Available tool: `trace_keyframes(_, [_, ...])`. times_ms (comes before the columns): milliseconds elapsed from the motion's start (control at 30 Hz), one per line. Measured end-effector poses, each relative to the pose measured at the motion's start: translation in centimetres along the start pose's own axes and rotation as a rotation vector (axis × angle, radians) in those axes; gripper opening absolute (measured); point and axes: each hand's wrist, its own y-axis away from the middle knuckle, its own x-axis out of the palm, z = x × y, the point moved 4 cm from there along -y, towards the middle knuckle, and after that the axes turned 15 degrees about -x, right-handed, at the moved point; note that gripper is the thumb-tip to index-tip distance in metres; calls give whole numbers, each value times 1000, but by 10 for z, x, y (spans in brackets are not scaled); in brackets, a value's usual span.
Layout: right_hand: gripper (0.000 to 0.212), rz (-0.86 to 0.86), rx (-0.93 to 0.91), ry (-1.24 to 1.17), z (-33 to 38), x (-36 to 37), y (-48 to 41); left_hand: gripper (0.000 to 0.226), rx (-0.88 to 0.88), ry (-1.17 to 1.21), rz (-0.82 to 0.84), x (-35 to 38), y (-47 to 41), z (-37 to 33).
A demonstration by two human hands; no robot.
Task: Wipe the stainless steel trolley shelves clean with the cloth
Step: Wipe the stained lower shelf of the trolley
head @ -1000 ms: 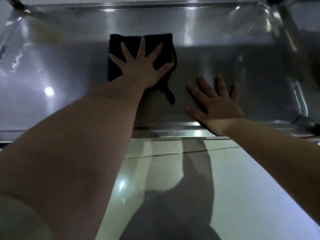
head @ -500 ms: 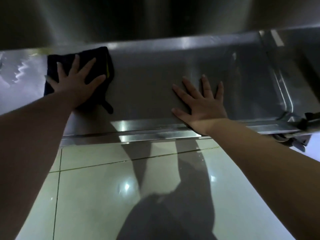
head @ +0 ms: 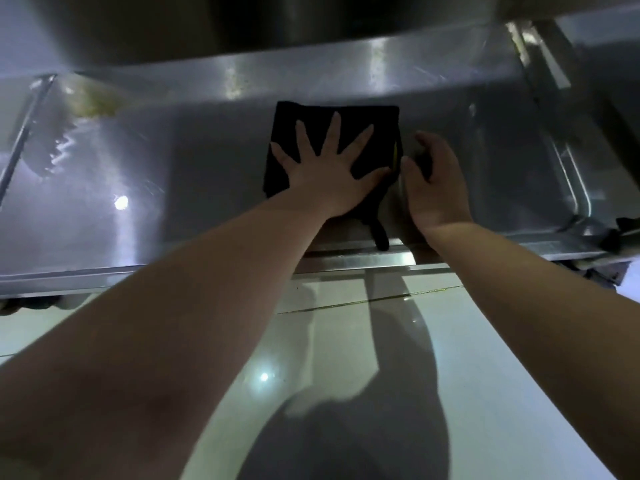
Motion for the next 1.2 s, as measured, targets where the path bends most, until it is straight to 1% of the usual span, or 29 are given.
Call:
trace_keyframes(67, [42, 1, -9, 72, 6, 1, -13, 65, 29, -34, 22, 2, 14, 6])
trace_keyframes(100, [43, 33, -24, 131, 10, 5, -23, 59, 35, -26, 9, -1, 18, 9])
trace_keyframes(133, [44, 88, -26, 199, 13, 9, -34, 55, 35, -3, -37, -8, 17, 12])
trace_keyframes(200, [49, 261, 29, 333, 17, 22, -52, 54, 5, 39, -190, -30, 7, 21])
trace_keyframes(233, [50, 350, 65, 385, 19, 29, -58, 55, -20, 40, -230, -40, -1, 28])
trace_keyframes(267, [49, 406, 79, 425, 21, 35, -61, 57, -34, 27, -223, -46, -9, 34])
trace_keyframes(333, [44, 411, 38, 479, 27, 40, -66, 55, -6, -30, -131, -48, -20, 41])
trace_keyframes(400, [37, 398, -39, 510, 36, 40, -67, 51, 40, -25, -100, -48, -23, 44])
trace_keyframes(500, [27, 433, -173, 547, 51, 35, -58, 45, 58, -64, -229, -54, -18, 47])
trace_keyframes(567, [24, 444, -251, 547, 64, 27, -45, 37, 86, -96, -284, -62, -11, 54])
trace_keyframes(633, [25, 434, -315, 541, 81, 17, -30, 31, 83, 38, -302, -73, 2, 68])
trace_keyframes(700, [25, 428, -327, 533, 99, 7, -15, 27, 90, 156, -320, -82, 28, 84])
trace_keyframes(767, [22, 429, -326, 492, 115, -6, 2, 27, 151, 151, -361, -86, 65, 98])
trace_keyframes(833, [20, 449, -406, 445, 135, -14, 23, 26, 245, 113, -389, -92, 104, 113])
trace_keyframes(900, [21, 548, -474, 463, 155, -14, 42, 26, 306, 79, -461, -103, 135, 129])
trace_keyframes(933, [22, 607, -463, 465, 165, -12, 49, 26, 313, 49, -449, -111, 147, 136])
trace_keyframes(967, [23, 666, -432, 457, 175, -10, 55, 25, 312, 12, -393, -119, 159, 142])
trace_keyframes(1033, [24, 767, -370, 407, 203, -10, 65, 27, 280, -124, -223, -135, 184, 154])
trace_keyframes(1100, [24, 817, -337, 335, 240, -16, 75, 38, 209, -231, -96, -157, 209, 172])
trace_keyframes(1200, [24, 897, -337, 271, 310, -31, 82, 49, 141, -276, -56, -217, 247, 203])
